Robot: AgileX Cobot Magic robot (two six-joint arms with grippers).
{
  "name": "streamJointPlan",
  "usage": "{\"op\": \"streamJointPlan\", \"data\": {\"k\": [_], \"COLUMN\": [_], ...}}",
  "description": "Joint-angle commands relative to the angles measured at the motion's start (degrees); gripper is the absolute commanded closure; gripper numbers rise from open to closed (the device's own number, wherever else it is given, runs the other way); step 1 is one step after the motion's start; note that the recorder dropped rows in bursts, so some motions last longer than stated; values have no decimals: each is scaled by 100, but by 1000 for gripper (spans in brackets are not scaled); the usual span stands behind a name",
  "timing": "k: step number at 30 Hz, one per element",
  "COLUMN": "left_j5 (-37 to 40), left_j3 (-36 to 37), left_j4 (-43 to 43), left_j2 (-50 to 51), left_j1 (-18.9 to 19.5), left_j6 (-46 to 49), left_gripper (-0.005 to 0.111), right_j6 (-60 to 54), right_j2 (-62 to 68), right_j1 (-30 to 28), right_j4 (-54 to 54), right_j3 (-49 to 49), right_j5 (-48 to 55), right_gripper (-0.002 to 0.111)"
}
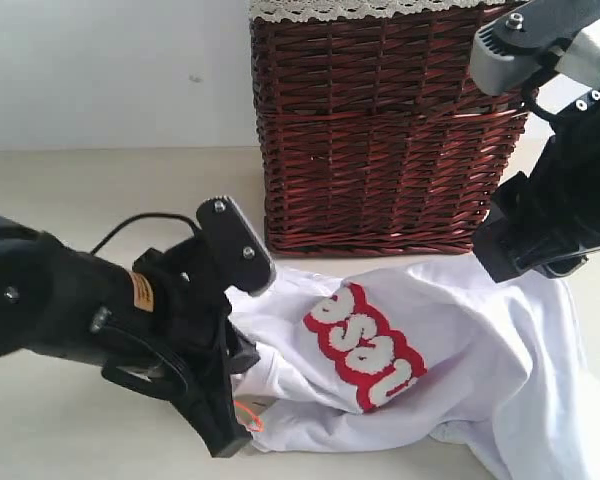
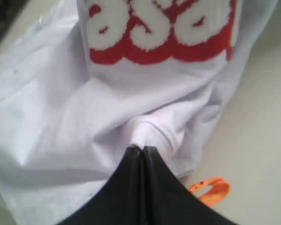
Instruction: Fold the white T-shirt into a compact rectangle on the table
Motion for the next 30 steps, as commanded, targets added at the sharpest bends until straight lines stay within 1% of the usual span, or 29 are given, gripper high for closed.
{"op": "streamJointPlan", "data": {"k": [1,3,5,7,9,11,12,13,16,18,19,21,22,25,27,30], "left_j5": [806,1044,1147,1096,953,759,617,475,117,65,213,616,798,1315,1769,2577], "left_j3": [-308,-421,-481,-493,-493,-493,-493,-493,-493,-493,-493,-493,-493,-493,-493,-493], "left_j4": [709,1160,1544,1894,2077,2106,2106,2106,2106,2106,2056,1835,1598,873,433,331], "left_j2": [-817,-1171,-1390,-1471,-1406,-1246,-1126,-986,-584,-351,-261,-174,-174,-237,-376,-688], "left_j1": [-25,-11,137,485,934,1421,1742,1985,2559,2819,2889,2901,2866,2717,2701,2712], "left_j6": [-532,-1037,-1495,-1982,-2328,-2562,-2675,-2771,-3345,-3753,-3928,-4082,-3965,-3138,-2663,-2479], "left_gripper": [107,107,107,106,102,90,82,74,53,46,44,45,47,48,49,49], "right_j6": [-58,-58,-58,-58,-58,-58,-58,-58,-58,-58,-58,-58,-58,-58,-58,-58], "right_j2": [-49,-49,-49,-49,-49,-49,-49,-49,-49,-49,-49,-49,-49,-49,-49,-49], "right_j1": [-26,-26,-26,-26,-26,-26,-26,-26,-26,-26,-26,-26,-26,-26,-26,-26], "right_j4": [-56,-33,-33,-33,-33,-33,-33,-33,-33,-33,-33,-33,-33,-4,-4,-4], "right_j3": [23,23,23,23,23,23,23,23,23,23,23,23,23,23,23,23], "right_j5": [-77,-77,-77,-77,-77,-100,-116,-130,-144,-144,-144,-144,-144,-144,-144,-144], "right_gripper": [53,53,53,53,53,53,53,53,53,53,53,53,53,53,53,53]}}
